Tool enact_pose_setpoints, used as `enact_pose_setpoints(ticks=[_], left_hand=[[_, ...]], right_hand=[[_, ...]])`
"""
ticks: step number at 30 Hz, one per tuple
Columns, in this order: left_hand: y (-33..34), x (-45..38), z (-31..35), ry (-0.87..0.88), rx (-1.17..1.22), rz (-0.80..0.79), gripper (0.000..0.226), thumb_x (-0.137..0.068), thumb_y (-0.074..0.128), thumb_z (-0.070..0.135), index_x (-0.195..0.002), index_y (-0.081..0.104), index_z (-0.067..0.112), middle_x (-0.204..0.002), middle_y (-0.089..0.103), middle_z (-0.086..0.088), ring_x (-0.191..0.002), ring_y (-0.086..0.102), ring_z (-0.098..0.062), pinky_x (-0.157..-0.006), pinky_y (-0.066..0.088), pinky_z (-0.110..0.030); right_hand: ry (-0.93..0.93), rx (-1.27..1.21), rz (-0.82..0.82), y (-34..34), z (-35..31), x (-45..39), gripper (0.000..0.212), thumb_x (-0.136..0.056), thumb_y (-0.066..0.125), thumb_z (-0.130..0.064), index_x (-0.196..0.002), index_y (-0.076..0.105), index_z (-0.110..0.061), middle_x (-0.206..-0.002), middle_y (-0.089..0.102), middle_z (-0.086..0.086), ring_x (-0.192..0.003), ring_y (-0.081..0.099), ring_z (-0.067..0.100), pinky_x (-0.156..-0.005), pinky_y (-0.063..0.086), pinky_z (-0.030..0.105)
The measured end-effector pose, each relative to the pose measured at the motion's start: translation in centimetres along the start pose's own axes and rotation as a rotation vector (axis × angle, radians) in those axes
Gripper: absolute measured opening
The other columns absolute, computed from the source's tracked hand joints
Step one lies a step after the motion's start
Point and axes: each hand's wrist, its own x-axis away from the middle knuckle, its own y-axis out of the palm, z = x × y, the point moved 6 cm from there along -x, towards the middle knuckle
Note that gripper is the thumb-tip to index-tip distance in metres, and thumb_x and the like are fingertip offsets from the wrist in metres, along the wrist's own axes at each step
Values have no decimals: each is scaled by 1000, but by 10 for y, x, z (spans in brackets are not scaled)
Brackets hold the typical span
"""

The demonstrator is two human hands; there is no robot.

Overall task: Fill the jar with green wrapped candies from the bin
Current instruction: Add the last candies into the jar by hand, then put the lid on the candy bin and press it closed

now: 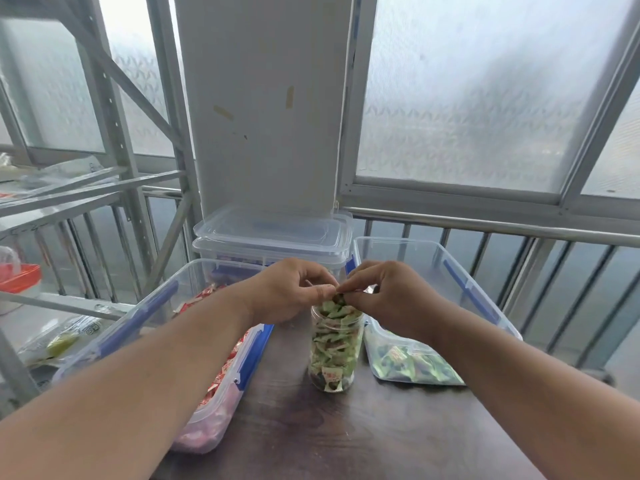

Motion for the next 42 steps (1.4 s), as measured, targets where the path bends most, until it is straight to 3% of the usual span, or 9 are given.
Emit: enact_pose_setpoints(ticks=[4, 9, 15, 18, 22, 25, 32, 38, 42], left_hand=[[1, -6, -3, -40, -80, 16, 13, -104, 78, 20, -107, 89, 26, -99, 84, 6, -102, 78, -14, -95, 61, -35], [2, -3, 4, -39, -65, -20, 16, -107, 73, 24, -111, 88, 30, -102, 84, 10, -100, 74, -3, -93, 55, -26], [-4, -3, 2, -25, -20, -20, 29, -109, 71, 35, -137, 77, 30, -120, 80, 6, -115, 75, -8, -102, 57, -28], [-15, -10, -4, -31, 12, 14, 33, -108, 73, 37, -140, 74, 27, -123, 80, 3, -116, 76, -10, -105, 61, -34], [-41, -26, -2, -10, -47, 123, 27, -107, 75, 35, -134, 77, 31, -120, 81, 4, -109, 77, -9, -98, 62, -31], [-53, -42, -7, -31, -153, 155, 30, -105, 76, 41, -135, 75, 39, -121, 78, 5, -108, 73, -7, -94, 56, -29], [-64, -91, -35, -75, -541, 156, 51, -100, 82, 37, -149, 68, 30, -162, 60, 1, -150, 54, -22, -124, 39, -41], [-65, -103, -50, -27, -545, 237, 28, -105, 77, 26, -132, 77, 18, -139, 76, -3, -130, 68, -19, -108, 45, -29], [-66, -100, -48, 26, -586, 279, 31, -101, 81, 19, -131, 77, 12, -130, 79, -6, -122, 72, -23, -109, 56, -39]], right_hand=[[4, 64, -35, 4, -3, 5, 14, -92, 76, -27, -96, 86, -36, -103, 70, -17, -81, 62, -3, -70, 41, 3], [39, -51, 30, 4, 9, 4, 11, -91, 78, -30, -96, 84, -37, -95, 73, -11, -71, 62, -3, -67, 42, 10], [101, -238, 85, -4, 19, 2, 10, -91, 78, -30, -100, 80, -35, -85, 74, -10, -62, 61, 4, -55, 59, 37], [120, -191, 123, -11, 19, -6, 15, -93, 76, -30, -108, 78, -32, -94, 75, -1, -66, 62, 19, -66, 62, 49], [138, -88, 179, -21, 25, -30, 23, -94, 75, -32, -117, 74, -35, -101, 71, -2, -74, 70, 26, -70, 62, 39], [106, 65, 184, -22, 34, -55, 30, -94, 75, -33, -123, 71, -39, -109, 65, -10, -81, 64, 6, -83, 56, 34], [5, 338, 69, 6, 65, -127, 42, -92, 76, -29, -133, 68, -30, -144, 58, -5, -134, 50, 18, -115, 39, 38], [3, 387, 119, 20, 76, -147, 15, -95, 73, -29, -109, 71, -25, -116, 66, -5, -114, 55, 19, -90, 44, 34], [3, 333, 213, 8, 67, -140, 9, -94, 74, -25, -99, 68, -22, -100, 63, -7, -97, 59, 20, -78, 44, 32]])
